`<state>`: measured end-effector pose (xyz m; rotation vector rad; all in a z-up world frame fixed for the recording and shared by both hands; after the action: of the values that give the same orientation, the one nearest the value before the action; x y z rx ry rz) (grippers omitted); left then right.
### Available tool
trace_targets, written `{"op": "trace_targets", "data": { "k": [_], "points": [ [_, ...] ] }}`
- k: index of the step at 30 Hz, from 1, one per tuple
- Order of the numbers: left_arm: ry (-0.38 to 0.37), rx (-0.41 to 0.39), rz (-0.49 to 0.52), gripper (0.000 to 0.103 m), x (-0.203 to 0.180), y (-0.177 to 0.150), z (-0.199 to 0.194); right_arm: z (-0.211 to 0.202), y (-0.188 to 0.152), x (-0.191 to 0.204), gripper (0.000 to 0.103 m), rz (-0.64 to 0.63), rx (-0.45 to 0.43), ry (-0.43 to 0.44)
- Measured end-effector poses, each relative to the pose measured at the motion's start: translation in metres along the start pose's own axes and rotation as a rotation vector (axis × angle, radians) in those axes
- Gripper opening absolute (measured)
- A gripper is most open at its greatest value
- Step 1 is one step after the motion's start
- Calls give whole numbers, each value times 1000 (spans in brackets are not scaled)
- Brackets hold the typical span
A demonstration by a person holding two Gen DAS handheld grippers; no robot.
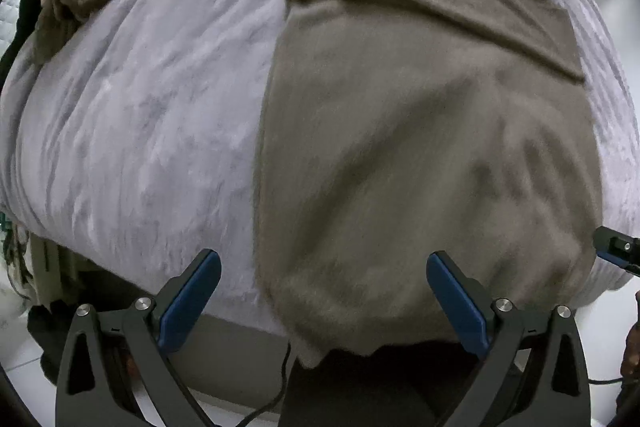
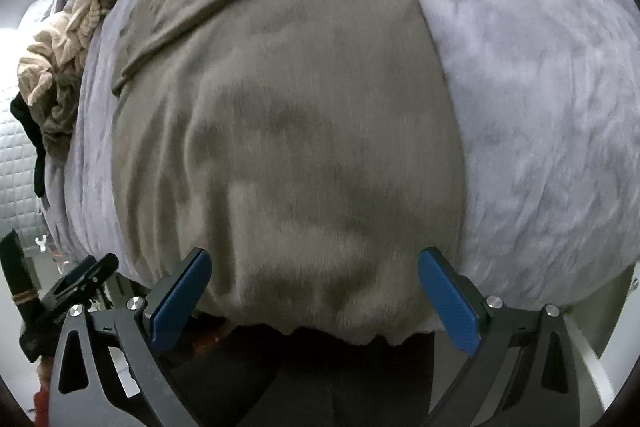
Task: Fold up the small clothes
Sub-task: 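Move both grippers to the sweater hem and grasp it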
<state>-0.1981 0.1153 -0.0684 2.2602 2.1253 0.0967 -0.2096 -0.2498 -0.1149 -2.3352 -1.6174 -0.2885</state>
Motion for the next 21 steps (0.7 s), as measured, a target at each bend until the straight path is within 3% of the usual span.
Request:
{"op": "trace_targets", "data": {
  "k": [9,12,18,21],
  "points": [
    [-87,37,-44,103,24,-56,24,13,-60,-28,103,29,-1,22],
    [-145,44,-80,103,33,-68,34,21,-71,-39,103,30,5,29],
    [-337,15,-95,103,29,-72,49,37,-75,-61,103,39,-10,64],
    [-370,9,-64,103,21,-67,57,42,-69,-70,103,26,-25,53]
  ]
}}
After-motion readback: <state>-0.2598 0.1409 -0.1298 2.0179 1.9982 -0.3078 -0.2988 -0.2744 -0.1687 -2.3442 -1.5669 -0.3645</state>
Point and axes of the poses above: each gripper's, at about its wrist camera, not at the fingertips, and z roughly the way its jaws point, x to its left, y to its top, the point moved 5 cm from there along z, roughly the way its jaws point, and after that the axes turned 6 degrees about z, right-handed, at the moved point
